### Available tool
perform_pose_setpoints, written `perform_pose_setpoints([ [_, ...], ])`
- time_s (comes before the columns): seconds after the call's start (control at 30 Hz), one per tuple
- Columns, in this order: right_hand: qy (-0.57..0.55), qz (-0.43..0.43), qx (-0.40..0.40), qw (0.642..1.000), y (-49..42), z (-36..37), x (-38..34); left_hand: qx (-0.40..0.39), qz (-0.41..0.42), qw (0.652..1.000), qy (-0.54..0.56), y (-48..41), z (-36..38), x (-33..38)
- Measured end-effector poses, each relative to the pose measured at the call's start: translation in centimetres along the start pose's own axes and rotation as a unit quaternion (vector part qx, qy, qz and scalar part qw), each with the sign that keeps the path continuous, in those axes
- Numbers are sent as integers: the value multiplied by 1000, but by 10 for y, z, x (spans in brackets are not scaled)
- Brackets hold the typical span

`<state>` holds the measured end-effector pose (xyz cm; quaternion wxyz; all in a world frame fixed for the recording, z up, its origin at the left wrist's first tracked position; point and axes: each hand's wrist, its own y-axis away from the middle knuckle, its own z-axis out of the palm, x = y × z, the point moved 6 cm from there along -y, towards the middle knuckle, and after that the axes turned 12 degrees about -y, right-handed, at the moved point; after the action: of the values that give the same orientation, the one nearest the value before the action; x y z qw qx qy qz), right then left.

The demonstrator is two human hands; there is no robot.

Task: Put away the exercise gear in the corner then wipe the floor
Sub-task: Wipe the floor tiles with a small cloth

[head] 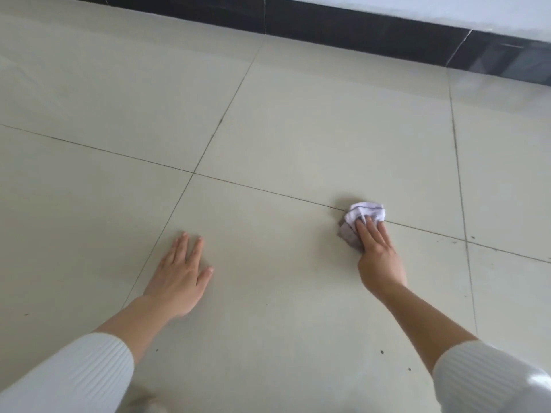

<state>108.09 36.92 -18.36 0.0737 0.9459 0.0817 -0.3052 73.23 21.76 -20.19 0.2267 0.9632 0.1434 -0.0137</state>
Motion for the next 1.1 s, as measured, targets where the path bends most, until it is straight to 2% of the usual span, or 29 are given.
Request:
perform_pose_setpoints([
  [0.07,-16,67,15,998,15,14,-11,1,1,1000,0,0,-2,0],
  [0.1,-21,54,11,998,24,24,-24,1,4,1000,-2,2,-3,0],
  [0.2,4,-159,-60,985,74,66,-72,29,14,999,-7,4,-1,2],
  [0.3,23,-359,-200,911,142,108,-104,54,12,998,14,-8,-8,5],
  [0.37,35,-436,-283,854,167,116,-113,61,14,998,25,-18,-14,11],
  [0.4,46,-456,-298,837,165,115,-112,67,18,997,25,-22,-17,14],
  [0.43,51,-461,-291,837,155,111,-109,74,22,997,25,-25,-20,17],
  [0.5,40,-402,-241,882,115,96,-95,89,27,995,32,-30,-23,17],
  [0.57,26,-293,-148,944,63,73,-71,93,17,995,40,-34,-21,9],
  [0.63,36,-167,-71,983,13,50,-48,101,-10,994,43,-40,-20,-9],
  [0.73,26,13,-10,1000,-47,28,-42,101,-58,992,54,-45,-13,-40],
  [0.8,-1,87,25,996,-69,31,-55,108,-55,991,53,-45,-10,-48],
  [0.87,-17,70,21,997,-77,53,-84,133,-49,989,52,-45,-9,-51],
  [0.9,-21,26,0,999,-76,71,-104,145,-45,987,54,-46,-10,-54],
  [0.97,-5,-118,-44,992,-58,107,-150,167,-43,983,57,-49,-15,-59],
  [1.03,-11,-243,-93,966,-27,137,-185,196,-46,978,61,-50,-21,-63],
  [1.1,-2,-324,-170,931,6,161,-201,225,-51,971,61,-50,-26,-64],
])
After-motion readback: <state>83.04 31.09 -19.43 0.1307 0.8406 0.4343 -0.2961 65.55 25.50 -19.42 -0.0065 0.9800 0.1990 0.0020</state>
